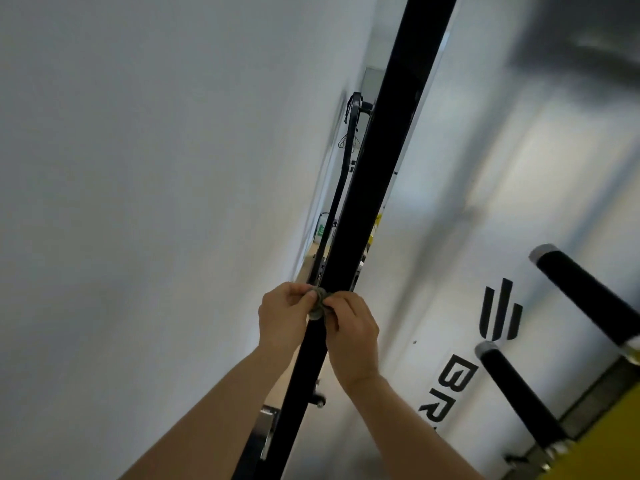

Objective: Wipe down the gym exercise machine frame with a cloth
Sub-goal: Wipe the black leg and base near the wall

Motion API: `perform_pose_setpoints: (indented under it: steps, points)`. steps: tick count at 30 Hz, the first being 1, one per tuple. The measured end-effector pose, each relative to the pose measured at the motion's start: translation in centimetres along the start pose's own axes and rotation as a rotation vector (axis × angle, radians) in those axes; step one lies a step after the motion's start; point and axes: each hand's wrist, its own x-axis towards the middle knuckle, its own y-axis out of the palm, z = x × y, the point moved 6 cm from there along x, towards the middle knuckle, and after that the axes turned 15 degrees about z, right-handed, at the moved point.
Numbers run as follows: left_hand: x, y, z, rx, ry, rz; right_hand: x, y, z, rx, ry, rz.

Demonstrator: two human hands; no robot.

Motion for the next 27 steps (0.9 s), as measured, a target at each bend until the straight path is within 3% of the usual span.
perform_pose_setpoints:
  steps: [11,20,27]
  points:
    - [2.5,1.2,-12.7,-0.119,-0.01,0.025,10.1,-9.4,2.2,-0.04,-0.025,0.018]
    - [3.7,1.7,-24.0,-0.062,0.024,0.051,18.1,-16.7,3.9,-0.11,-0.018,-0.01]
    - [2.4,2.4,-31.7,-0.023,0.125,0.142,22.8,-23.1,5.5,-0.101,0.166,0.037]
